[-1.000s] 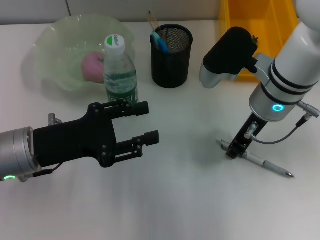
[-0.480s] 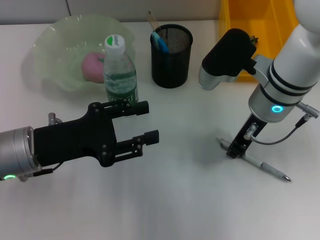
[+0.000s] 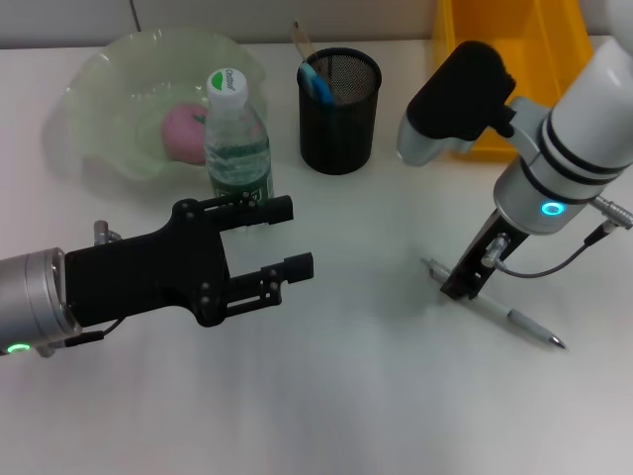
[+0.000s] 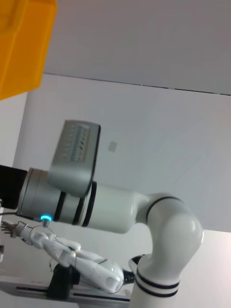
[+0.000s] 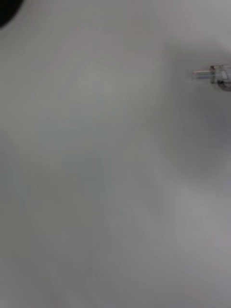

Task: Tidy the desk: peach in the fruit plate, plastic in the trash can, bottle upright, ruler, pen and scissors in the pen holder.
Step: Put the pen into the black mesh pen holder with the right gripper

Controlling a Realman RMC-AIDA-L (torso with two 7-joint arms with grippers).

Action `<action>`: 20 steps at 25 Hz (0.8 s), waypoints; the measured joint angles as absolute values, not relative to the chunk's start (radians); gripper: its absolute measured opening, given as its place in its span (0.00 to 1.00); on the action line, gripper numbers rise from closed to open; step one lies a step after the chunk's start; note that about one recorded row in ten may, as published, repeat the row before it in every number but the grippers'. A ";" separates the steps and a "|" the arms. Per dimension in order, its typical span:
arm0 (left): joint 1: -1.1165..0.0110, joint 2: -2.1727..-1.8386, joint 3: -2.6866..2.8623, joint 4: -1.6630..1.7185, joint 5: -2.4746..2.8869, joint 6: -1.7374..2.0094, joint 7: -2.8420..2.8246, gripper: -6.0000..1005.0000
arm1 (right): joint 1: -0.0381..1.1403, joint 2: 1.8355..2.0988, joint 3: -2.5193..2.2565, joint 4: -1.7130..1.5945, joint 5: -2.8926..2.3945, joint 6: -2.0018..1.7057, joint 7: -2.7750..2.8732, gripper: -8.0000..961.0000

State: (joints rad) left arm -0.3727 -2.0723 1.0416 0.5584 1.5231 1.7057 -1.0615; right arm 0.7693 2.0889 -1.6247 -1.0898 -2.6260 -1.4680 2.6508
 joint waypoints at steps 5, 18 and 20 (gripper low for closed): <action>-0.371 -2.071 1.041 0.558 1.508 1.706 -1.061 0.63 | 0.681 2.083 -1.602 -1.222 -2.576 -1.472 2.646 0.19; -0.370 -2.072 1.041 0.558 1.500 1.709 -1.044 0.63 | 0.453 2.083 -1.343 -1.358 -2.180 -1.426 2.369 0.19; -0.369 -2.072 1.042 0.558 1.493 1.709 -1.042 0.63 | 0.432 2.082 -1.306 -1.334 -2.077 -1.424 2.294 0.19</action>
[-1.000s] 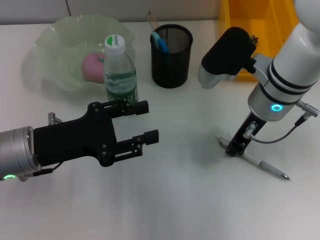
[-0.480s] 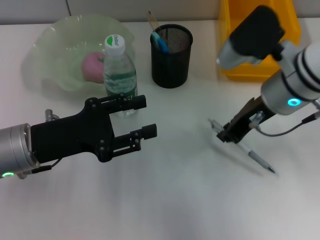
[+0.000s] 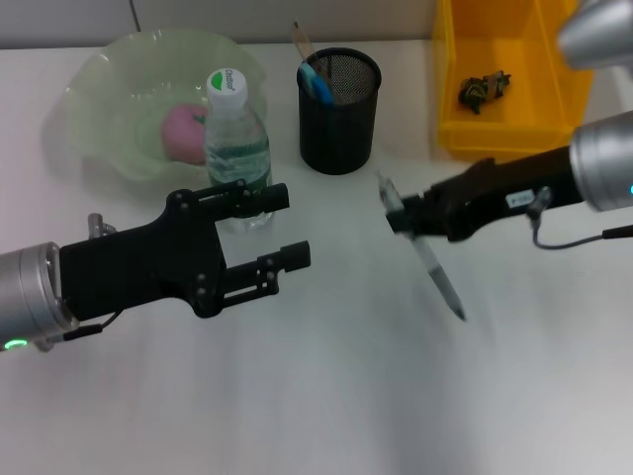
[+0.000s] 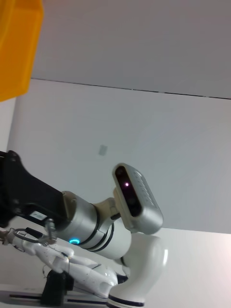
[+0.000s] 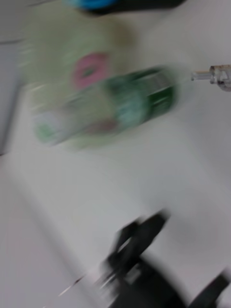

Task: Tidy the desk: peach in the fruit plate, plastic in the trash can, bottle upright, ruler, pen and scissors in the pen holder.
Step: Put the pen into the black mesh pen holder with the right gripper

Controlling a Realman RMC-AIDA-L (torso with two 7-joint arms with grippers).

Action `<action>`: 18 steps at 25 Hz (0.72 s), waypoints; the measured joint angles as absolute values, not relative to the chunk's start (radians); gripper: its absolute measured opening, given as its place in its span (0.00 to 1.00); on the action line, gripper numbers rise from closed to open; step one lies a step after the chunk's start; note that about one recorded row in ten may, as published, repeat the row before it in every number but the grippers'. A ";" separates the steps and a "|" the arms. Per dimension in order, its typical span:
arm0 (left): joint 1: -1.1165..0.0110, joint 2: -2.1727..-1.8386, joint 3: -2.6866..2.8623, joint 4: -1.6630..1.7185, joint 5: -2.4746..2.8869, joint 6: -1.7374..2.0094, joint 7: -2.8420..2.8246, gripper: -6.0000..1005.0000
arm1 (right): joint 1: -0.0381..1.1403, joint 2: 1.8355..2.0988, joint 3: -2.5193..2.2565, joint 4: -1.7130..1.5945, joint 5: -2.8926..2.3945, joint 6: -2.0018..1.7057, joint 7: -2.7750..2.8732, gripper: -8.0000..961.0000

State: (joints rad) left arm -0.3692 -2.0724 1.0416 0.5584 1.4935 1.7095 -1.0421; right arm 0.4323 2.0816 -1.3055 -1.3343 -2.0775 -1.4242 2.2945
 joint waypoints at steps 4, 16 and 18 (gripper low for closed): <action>-0.380 -2.072 1.043 0.558 1.479 1.712 -1.039 0.63 | 0.425 2.081 -1.200 -1.235 -1.865 -1.440 2.112 0.19; -0.395 -2.072 1.041 0.558 1.478 1.691 -1.037 0.63 | 0.464 2.081 -0.958 -0.870 -1.427 -1.385 1.578 0.21; -0.399 -2.072 1.041 0.558 1.478 1.686 -1.037 0.63 | 0.494 2.079 -0.910 -0.791 -1.367 -1.378 1.506 0.21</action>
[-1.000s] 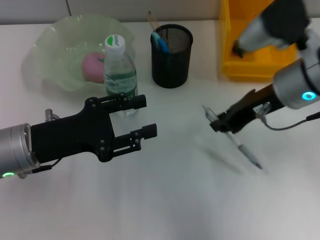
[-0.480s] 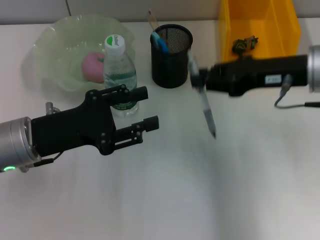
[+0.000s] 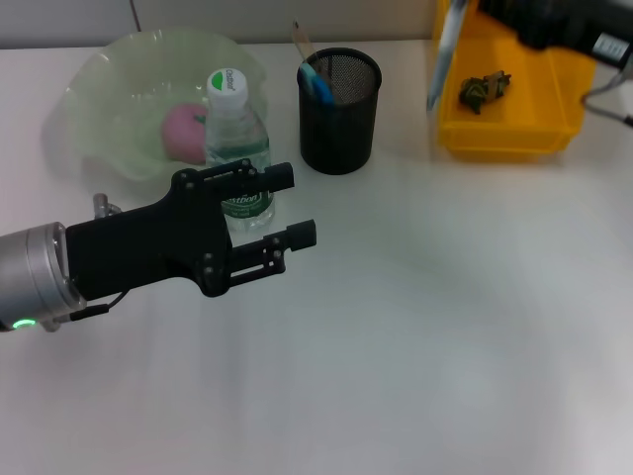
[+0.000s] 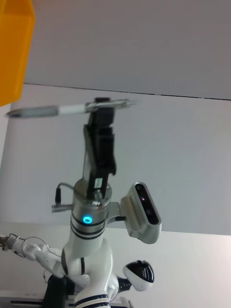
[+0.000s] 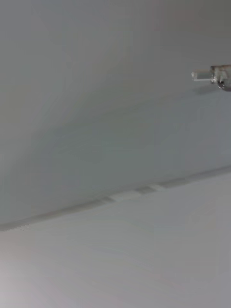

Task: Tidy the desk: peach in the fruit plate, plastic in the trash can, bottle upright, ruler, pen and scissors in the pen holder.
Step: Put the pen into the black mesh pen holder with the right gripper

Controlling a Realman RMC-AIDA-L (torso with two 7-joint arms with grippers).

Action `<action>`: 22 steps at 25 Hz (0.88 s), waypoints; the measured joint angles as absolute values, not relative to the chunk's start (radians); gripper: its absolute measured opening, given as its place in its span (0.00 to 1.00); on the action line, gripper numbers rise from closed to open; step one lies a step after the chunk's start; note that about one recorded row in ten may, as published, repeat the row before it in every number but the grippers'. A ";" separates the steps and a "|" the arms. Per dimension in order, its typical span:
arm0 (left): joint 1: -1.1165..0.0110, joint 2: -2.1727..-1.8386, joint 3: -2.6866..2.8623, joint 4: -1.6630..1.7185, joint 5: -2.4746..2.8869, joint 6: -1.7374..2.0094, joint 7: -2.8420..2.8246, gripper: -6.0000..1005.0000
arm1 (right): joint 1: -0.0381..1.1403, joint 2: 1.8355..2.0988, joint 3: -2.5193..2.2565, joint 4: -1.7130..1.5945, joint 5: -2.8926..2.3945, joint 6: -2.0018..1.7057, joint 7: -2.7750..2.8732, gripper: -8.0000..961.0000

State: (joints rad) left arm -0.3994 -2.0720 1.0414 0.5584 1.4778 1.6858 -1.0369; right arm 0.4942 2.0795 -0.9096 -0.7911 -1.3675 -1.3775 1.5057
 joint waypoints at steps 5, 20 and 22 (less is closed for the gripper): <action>-0.414 -2.072 1.042 0.558 1.478 1.675 -1.039 0.63 | 0.594 2.083 -0.866 -0.632 -1.334 -1.248 1.415 0.22; -0.425 -2.073 1.045 0.545 1.479 1.652 -1.037 0.63 | 0.772 2.091 -0.885 -0.324 -1.238 -1.121 1.073 0.25; -0.425 -2.073 1.043 0.545 1.479 1.652 -1.036 0.63 | 0.782 2.091 -0.883 -0.307 -1.238 -1.117 1.059 0.25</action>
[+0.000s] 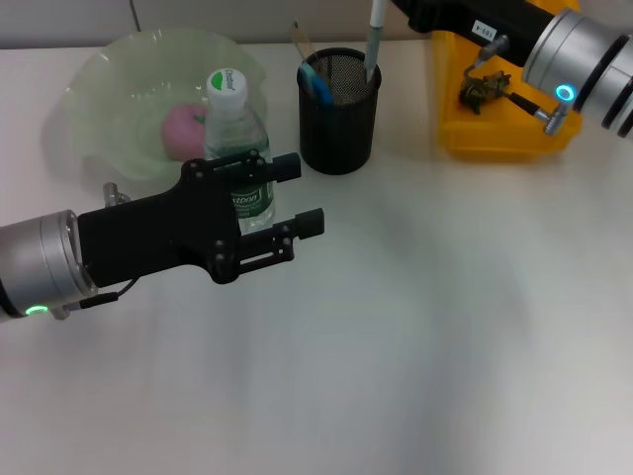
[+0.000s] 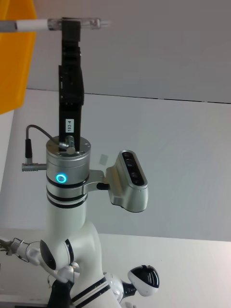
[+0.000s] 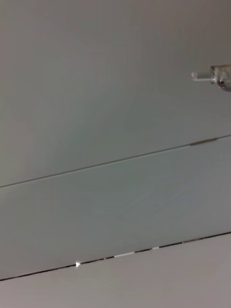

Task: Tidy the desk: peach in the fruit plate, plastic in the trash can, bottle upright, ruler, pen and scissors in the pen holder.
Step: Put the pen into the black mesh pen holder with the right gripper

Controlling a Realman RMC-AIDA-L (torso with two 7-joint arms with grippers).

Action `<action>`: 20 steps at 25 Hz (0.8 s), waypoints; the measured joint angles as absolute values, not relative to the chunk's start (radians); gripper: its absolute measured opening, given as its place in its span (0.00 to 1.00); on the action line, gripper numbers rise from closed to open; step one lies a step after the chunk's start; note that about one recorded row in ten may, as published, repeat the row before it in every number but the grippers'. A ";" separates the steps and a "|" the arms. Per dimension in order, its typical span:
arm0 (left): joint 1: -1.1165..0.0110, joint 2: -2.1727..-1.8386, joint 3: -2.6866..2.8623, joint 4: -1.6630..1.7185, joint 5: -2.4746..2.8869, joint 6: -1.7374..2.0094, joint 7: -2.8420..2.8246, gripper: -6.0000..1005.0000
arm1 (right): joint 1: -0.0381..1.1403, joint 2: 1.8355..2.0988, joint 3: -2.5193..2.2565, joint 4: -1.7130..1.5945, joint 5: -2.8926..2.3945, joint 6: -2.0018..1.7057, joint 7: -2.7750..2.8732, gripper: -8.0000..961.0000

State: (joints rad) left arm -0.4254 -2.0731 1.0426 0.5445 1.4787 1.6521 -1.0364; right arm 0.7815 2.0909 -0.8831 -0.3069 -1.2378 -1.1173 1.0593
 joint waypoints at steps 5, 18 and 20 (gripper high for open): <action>-0.432 -2.073 1.042 0.538 1.477 1.652 -1.024 0.63 | 0.805 2.091 -0.886 -0.265 -1.237 -1.106 0.980 0.26; -0.437 -2.073 1.042 0.532 1.470 1.652 -1.013 0.63 | 0.833 2.092 -0.880 -0.206 -1.236 -1.080 0.856 0.28; -0.437 -2.073 1.042 0.532 1.470 1.652 -1.013 0.63 | 0.837 2.092 -0.881 -0.202 -1.236 -1.072 0.856 0.28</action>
State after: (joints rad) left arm -0.4373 -2.0729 1.0415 0.5323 1.4698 1.6524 -1.0127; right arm 0.8365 2.0923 -0.8807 -0.2024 -1.2362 -1.0723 0.8561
